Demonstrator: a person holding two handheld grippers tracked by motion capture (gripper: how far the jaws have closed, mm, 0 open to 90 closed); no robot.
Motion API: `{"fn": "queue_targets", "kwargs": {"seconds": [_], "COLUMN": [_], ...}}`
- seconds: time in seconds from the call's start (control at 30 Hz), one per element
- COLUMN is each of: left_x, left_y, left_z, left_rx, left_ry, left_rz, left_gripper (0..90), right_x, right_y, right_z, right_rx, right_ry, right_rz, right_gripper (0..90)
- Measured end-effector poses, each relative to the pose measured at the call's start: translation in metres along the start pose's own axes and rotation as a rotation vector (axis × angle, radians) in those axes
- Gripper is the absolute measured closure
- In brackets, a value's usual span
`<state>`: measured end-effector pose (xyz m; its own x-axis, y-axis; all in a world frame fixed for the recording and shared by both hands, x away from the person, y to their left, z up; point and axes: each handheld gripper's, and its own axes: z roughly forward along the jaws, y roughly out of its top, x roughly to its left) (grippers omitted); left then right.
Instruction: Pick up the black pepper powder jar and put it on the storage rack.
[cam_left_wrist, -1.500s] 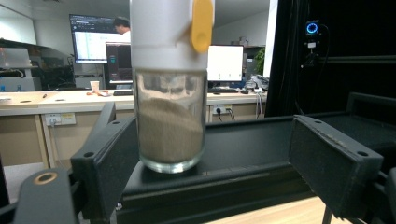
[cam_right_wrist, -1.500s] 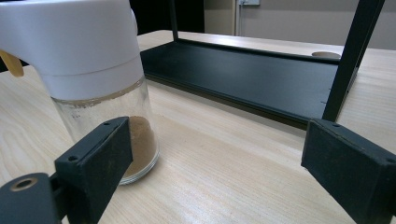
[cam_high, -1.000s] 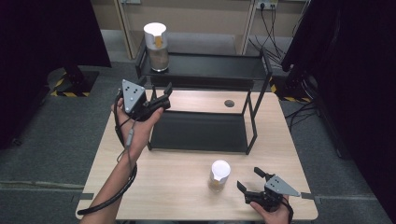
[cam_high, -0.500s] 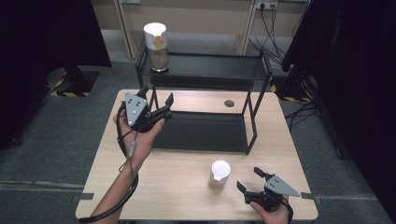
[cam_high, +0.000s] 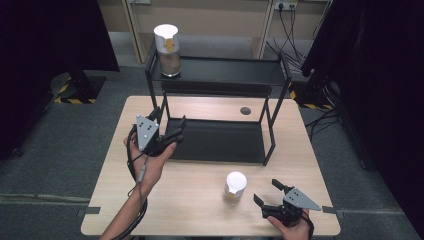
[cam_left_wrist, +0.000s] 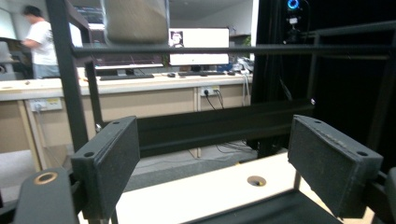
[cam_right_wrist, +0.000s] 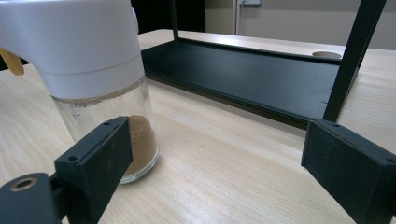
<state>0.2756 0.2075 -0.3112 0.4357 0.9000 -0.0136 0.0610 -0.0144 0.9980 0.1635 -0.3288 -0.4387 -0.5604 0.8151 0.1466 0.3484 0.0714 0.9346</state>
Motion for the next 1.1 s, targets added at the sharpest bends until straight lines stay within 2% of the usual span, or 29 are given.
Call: {"fn": "queue_targets", "kwargs": {"seconds": [0.4, 0.63, 0.83, 1.1], "left_x": [-0.002, -0.003, -0.002, -0.001], "left_y": [-0.022, -0.041, -0.056, -0.077], "left_z": [-0.011, -0.02, -0.026, -0.034], "left_rx": [0.027, 0.06, 0.07, 0.118], "left_ry": [-0.007, -0.003, -0.002, 0.004], "left_rz": [-0.006, -0.017, -0.033, -0.047], "left_gripper": [16.1, 16.2, 16.2, 16.2], "right_x": [0.0, 0.001, 0.001, 0.001], "right_y": [0.0, 0.0, 0.0, 0.0], "right_z": [0.0, 0.0, 0.0, 0.0], "right_rx": [0.0, 0.001, 0.002, 0.002], "right_ry": [0.0, -0.002, -0.002, -0.002], "right_rz": [-0.001, -0.003, -0.004, -0.003], "right_gripper": [9.0, 9.0, 9.0, 9.0]}}
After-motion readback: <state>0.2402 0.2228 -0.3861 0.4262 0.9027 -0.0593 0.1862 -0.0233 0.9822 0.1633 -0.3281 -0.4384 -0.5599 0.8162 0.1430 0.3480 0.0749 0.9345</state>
